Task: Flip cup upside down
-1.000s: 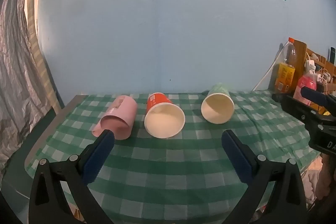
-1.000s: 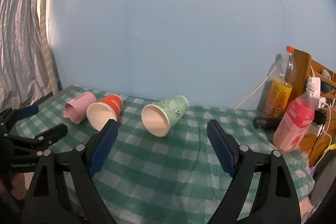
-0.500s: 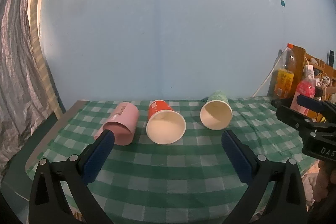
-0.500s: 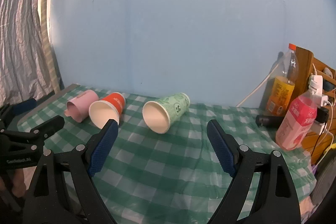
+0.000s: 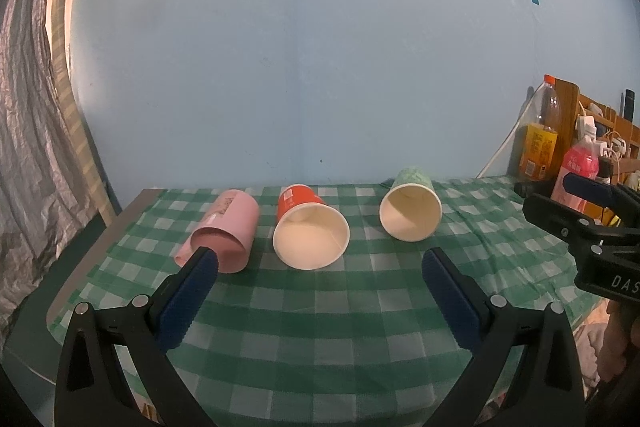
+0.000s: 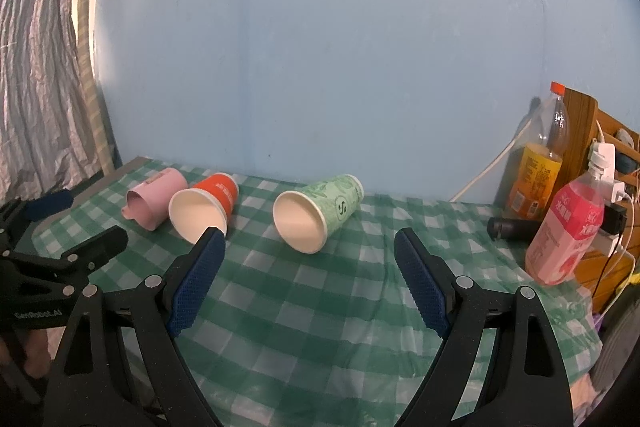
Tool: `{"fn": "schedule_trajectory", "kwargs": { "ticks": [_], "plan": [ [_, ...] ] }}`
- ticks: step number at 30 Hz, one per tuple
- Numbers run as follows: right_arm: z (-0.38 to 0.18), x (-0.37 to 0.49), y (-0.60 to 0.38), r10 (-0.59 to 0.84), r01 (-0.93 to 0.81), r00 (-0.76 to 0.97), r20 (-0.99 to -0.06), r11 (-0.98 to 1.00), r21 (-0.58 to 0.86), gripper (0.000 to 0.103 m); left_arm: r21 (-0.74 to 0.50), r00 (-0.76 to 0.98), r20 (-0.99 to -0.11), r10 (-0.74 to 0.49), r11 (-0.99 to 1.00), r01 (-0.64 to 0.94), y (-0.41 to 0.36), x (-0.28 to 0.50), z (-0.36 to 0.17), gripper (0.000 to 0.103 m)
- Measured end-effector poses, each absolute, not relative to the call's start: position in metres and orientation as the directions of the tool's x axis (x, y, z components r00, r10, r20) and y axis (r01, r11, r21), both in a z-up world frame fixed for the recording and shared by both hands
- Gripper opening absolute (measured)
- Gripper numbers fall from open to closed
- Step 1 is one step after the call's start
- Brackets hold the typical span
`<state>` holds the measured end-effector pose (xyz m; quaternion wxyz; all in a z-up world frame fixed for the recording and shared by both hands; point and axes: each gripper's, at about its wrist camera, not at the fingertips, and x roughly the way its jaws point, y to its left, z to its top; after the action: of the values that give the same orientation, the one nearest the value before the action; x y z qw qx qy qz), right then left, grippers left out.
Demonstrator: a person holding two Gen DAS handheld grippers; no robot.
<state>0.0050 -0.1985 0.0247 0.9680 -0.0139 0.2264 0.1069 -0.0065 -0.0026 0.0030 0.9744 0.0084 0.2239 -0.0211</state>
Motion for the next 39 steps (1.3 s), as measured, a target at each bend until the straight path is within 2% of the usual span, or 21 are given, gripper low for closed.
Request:
{"fn": "schedule_trajectory", "kwargs": {
  "ticks": [39],
  "plan": [
    [0.0202, 0.0056, -0.1945, 0.210, -0.222, 0.863, -0.460, 0.975, 0.028, 0.086, 0.008, 0.891, -0.451, -0.043, 0.999, 0.052, -0.0058, -0.0058, 0.0009, 0.103]
  ]
}}
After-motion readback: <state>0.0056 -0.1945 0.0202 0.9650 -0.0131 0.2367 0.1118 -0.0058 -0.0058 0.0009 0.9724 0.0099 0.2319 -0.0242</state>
